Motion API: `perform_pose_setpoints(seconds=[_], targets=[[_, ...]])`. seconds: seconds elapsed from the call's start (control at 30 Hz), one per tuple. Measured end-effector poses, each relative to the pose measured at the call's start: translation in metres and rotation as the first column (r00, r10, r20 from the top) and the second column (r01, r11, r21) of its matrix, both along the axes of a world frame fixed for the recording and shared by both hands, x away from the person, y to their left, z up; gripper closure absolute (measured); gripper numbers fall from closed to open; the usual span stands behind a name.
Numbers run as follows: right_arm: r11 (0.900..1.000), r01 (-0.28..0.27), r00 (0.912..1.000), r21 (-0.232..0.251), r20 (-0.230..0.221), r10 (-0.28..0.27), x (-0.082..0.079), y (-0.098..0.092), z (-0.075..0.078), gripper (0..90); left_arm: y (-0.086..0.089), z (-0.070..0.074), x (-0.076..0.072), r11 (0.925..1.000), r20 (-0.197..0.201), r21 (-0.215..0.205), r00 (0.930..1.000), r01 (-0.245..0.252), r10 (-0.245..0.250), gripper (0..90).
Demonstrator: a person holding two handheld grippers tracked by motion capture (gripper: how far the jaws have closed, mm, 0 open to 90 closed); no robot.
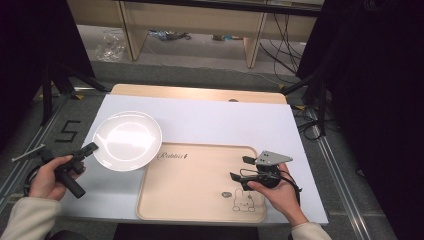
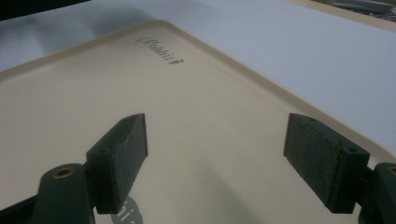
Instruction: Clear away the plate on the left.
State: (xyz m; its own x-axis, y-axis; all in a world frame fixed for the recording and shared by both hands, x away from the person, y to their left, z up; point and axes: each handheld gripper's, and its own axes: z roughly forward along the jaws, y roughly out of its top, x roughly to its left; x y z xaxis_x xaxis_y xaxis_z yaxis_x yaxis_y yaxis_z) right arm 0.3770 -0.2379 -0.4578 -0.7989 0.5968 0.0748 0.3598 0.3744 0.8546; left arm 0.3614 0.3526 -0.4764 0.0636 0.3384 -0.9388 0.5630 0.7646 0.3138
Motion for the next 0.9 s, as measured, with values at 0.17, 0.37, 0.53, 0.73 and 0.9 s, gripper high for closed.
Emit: perform_pose_setpoints(seconds=[0.17,0.37,0.53,0.73,0.9], targets=[[1.0,0.005,1.0,0.006,0.002,-0.005,-0.001,0.0,0.0,22.6,-0.006,0.002,0.001,0.9999,0.008,0.008,0.9999,0.015,-0.015,85.4],[1.0,0.004,0.9999,0.001,0.01,-0.004,-0.002,0.001,0.001,22.7,-0.015,0.002,0.003,0.9995,0.006,0.005,0.9995,0.032,-0.032,85.5],[1.0,0.016,0.9994,-0.004,0.03,-0.015,-0.002,0.0,0.001,22.9,-0.024,0.003,0.007,0.9993,0.01,-0.005,0.9993,0.036,-0.036,85.3],[1.0,0.009,0.9996,0.001,0.025,-0.009,-0.002,0.001,0.001,23.1,-0.028,0.003,0.008,0.9985,0.017,0.0,0.9984,0.055,-0.055,85.5],[1.0,0.003,0.9999,0.003,0.011,-0.003,-0.002,0.001,0.001,23.2,-0.029,0.003,0.008,0.9985,0.017,0.002,0.9984,0.054,-0.054,85.3]])
